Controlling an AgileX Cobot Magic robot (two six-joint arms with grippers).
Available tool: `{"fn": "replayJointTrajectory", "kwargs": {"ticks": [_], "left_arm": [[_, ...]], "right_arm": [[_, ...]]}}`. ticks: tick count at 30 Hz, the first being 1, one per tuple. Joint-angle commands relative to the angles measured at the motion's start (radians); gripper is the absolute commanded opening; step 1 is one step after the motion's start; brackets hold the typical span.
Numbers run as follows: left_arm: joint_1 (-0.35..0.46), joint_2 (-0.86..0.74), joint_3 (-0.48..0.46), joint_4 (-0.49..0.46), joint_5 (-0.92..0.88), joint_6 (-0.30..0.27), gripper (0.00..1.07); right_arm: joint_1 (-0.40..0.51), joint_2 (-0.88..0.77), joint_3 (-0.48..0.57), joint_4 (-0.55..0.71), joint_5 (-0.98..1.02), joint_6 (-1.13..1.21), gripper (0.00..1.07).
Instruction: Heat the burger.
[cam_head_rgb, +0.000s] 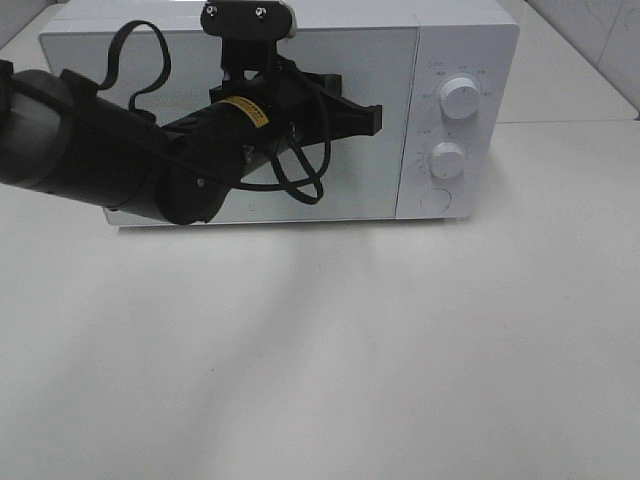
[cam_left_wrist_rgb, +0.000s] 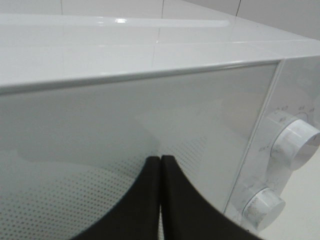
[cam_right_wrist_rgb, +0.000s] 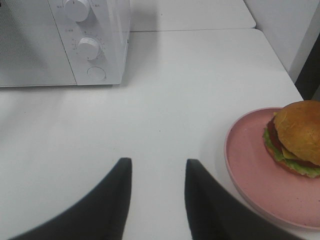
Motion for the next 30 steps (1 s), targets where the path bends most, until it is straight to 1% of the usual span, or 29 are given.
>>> {"fn": "replayJointTrajectory", "kwargs": {"ticks": [1, 2, 5, 7, 9, 10, 11, 12, 14, 15, 16, 17, 18, 19, 21, 22, 23, 24, 25, 26, 27, 28, 29, 30], "left_arm": [[0.017, -0.024, -0.023, -0.097, 0.035, 0.009, 0.0], [0.01, -0.038, -0.023, -0.095, 0.084, 0.001, 0.0], [0.009, -0.047, -0.023, -0.096, 0.103, 0.0, 0.0], [0.009, -0.078, -0.023, -0.089, 0.183, 0.001, 0.0], [0.009, -0.086, -0.023, -0.086, 0.202, 0.004, 0.0], [0.001, -0.106, -0.023, -0.079, 0.23, 0.017, 0.0], [0.001, -0.106, -0.023, -0.079, 0.23, 0.017, 0.0], [-0.008, -0.125, -0.023, -0.074, 0.257, 0.039, 0.0], [-0.016, -0.137, -0.023, -0.072, 0.27, 0.05, 0.0], [-0.032, -0.158, -0.023, -0.069, 0.299, 0.078, 0.03], [-0.032, -0.158, -0.023, -0.069, 0.299, 0.078, 0.03], [-0.04, -0.169, -0.023, -0.067, 0.317, 0.093, 0.05], [-0.054, -0.191, -0.023, -0.067, 0.352, 0.1, 0.1], [-0.054, -0.191, -0.023, -0.067, 0.352, 0.1, 0.1], [-0.072, -0.224, -0.023, -0.067, 0.423, 0.115, 0.21], [-0.072, -0.224, -0.023, -0.067, 0.423, 0.115, 0.21], [-0.083, -0.249, -0.023, -0.067, 0.487, 0.129, 0.3], [-0.083, -0.249, -0.023, -0.067, 0.487, 0.129, 0.3], [-0.095, -0.276, -0.023, -0.067, 0.55, 0.144, 0.44], [-0.102, -0.291, -0.023, -0.066, 0.587, 0.146, 0.53], [-0.102, -0.291, -0.023, -0.066, 0.587, 0.146, 0.53], [-0.109, -0.324, -0.023, -0.064, 0.661, 0.146, 0.75], [-0.111, -0.342, -0.023, -0.064, 0.705, 0.146, 0.86], [-0.111, -0.342, -0.023, -0.064, 0.705, 0.146, 0.86]], "right_arm": [[-0.003, -0.029, 0.001, 0.0, -0.007, -0.001, 0.38], [-0.003, -0.029, 0.001, 0.0, -0.007, -0.001, 0.38], [-0.003, -0.029, 0.001, 0.0, -0.007, -0.001, 0.38], [-0.003, -0.029, 0.001, 0.0, -0.007, -0.001, 0.38], [-0.003, -0.029, 0.001, 0.0, -0.007, -0.001, 0.38], [-0.003, -0.029, 0.001, 0.0, -0.007, -0.001, 0.38], [-0.003, -0.029, 0.001, 0.0, -0.007, -0.001, 0.38], [-0.003, -0.029, 0.001, 0.0, -0.007, -0.001, 0.38], [-0.003, -0.029, 0.001, 0.0, -0.007, -0.001, 0.38], [-0.003, -0.029, 0.001, 0.0, -0.007, -0.001, 0.38], [-0.003, -0.029, 0.001, 0.0, -0.007, -0.001, 0.38], [-0.003, -0.029, 0.001, 0.0, -0.007, -0.001, 0.38], [-0.003, -0.029, 0.001, 0.0, -0.007, -0.001, 0.38], [-0.003, -0.029, 0.001, 0.0, -0.007, -0.001, 0.38], [-0.003, -0.029, 0.001, 0.0, -0.007, -0.001, 0.38], [-0.003, -0.029, 0.001, 0.0, -0.007, -0.001, 0.38], [-0.003, -0.029, 0.001, 0.0, -0.007, -0.001, 0.38], [-0.003, -0.029, 0.001, 0.0, -0.007, -0.001, 0.38], [-0.003, -0.029, 0.001, 0.0, -0.007, -0.001, 0.38], [-0.003, -0.029, 0.001, 0.0, -0.007, -0.001, 0.38], [-0.003, -0.029, 0.001, 0.0, -0.007, -0.001, 0.38], [-0.003, -0.029, 0.001, 0.0, -0.007, -0.001, 0.38], [-0.003, -0.029, 0.001, 0.0, -0.007, -0.001, 0.38], [-0.003, -0.029, 0.001, 0.0, -0.007, -0.001, 0.38]]}}
